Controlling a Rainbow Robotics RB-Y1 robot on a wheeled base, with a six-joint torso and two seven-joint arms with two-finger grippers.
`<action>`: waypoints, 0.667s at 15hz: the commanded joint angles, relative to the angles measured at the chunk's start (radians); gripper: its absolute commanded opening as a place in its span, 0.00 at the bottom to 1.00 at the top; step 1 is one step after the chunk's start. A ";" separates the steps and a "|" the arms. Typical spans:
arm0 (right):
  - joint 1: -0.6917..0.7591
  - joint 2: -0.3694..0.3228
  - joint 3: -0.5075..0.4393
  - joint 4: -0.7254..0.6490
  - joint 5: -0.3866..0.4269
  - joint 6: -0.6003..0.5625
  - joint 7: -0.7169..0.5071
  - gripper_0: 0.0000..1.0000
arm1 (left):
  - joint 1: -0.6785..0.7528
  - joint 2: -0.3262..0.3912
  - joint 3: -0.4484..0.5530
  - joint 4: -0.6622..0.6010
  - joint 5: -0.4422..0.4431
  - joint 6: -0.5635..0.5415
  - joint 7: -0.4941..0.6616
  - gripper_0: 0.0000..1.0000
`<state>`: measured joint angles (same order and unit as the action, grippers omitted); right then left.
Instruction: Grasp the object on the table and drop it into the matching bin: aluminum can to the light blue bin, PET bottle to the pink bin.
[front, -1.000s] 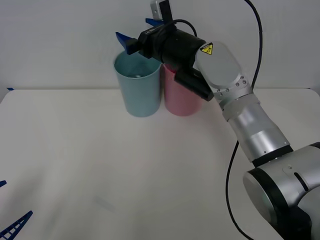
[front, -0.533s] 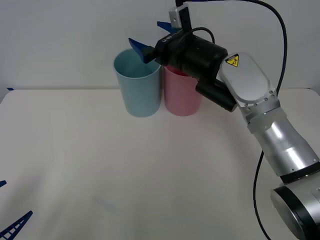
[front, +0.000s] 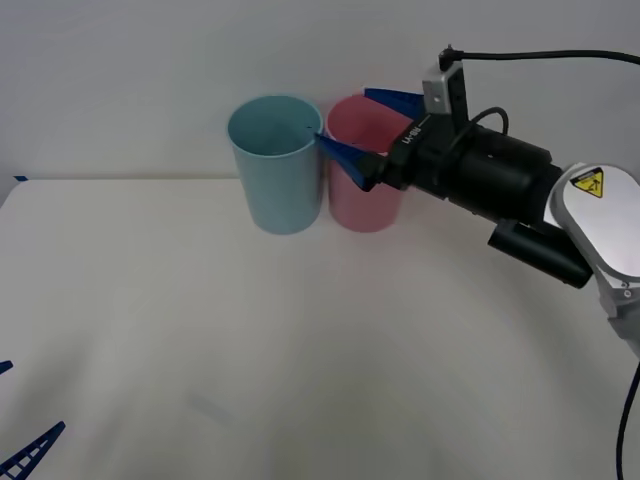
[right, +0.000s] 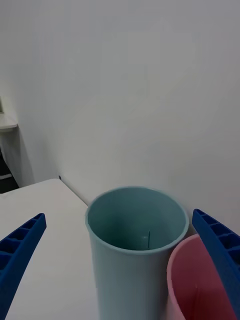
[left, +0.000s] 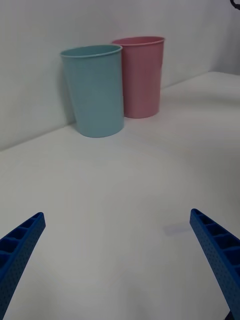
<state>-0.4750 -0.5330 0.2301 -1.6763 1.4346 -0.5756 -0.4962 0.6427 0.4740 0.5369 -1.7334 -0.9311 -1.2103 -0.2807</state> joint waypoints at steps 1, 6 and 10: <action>0.102 -0.073 -0.031 -0.077 -0.100 -0.027 0.099 1.00 | 0.000 0.000 0.000 0.000 0.000 0.000 0.000 1.00; 0.288 -0.061 -0.175 -0.085 -0.158 -0.176 0.292 1.00 | 0.000 0.000 0.000 0.000 0.000 0.000 0.000 1.00; 0.454 -0.013 -0.282 -0.086 -0.158 -0.208 0.344 1.00 | 0.000 0.000 0.000 0.000 0.000 0.000 0.000 1.00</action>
<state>-0.0491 -0.5519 -0.0325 -1.7619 1.2770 -0.7827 -0.1552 0.6427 0.4740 0.5369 -1.7334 -0.9311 -1.2103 -0.2807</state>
